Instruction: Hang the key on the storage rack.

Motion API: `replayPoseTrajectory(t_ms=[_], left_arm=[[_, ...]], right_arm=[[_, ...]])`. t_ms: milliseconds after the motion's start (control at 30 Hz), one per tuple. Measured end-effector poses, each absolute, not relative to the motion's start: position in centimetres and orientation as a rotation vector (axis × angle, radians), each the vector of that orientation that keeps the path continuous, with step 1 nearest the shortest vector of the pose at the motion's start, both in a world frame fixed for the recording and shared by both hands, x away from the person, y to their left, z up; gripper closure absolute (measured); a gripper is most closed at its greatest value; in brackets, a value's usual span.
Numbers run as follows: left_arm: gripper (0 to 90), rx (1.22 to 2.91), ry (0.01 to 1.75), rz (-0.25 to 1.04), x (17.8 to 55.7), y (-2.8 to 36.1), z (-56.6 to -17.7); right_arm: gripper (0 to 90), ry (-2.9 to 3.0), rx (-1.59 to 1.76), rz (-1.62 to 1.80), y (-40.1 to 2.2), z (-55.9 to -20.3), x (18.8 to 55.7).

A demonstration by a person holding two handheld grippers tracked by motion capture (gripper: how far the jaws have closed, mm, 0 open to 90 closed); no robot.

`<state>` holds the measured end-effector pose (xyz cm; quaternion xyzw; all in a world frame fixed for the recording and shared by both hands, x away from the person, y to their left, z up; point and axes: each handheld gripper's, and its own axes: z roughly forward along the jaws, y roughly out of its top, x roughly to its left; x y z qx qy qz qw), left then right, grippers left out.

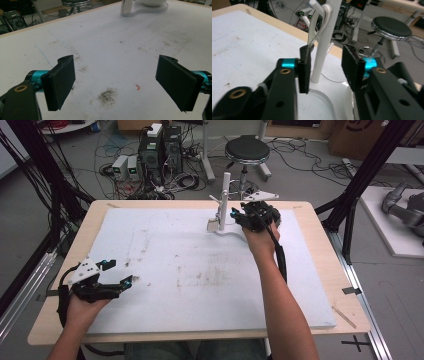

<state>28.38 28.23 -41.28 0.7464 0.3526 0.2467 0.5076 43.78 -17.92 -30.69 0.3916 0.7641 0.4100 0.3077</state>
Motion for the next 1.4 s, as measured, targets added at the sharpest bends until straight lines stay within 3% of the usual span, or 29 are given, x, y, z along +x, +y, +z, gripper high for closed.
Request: replayPoseTrajectory(t_ms=[367, 800, 1067, 1400], left_arm=[[16.1, 1.798, 0.85, 0.6, 28.3, 28.1, -41.1], [16.1, 1.774, 0.825, 0.6, 28.7, 27.6, -41.0], [16.1, 1.775, 0.823, 0.578, 29.0, 27.3, -41.2], [16.0, 1.779, 0.829, 0.58, 29.0, 27.5, -41.4]], right_arm=[[49.9, 1.963, 1.026, 1.139, -22.6, -29.8, 38.9], [32.2, 1.917, 1.135, 1.244, -29.5, -34.5, 32.1], [24.0, 1.937, 1.151, 1.215, -29.6, -37.0, 31.7], [24.0, 1.914, 1.192, 1.204, -30.9, -37.7, 31.7]])
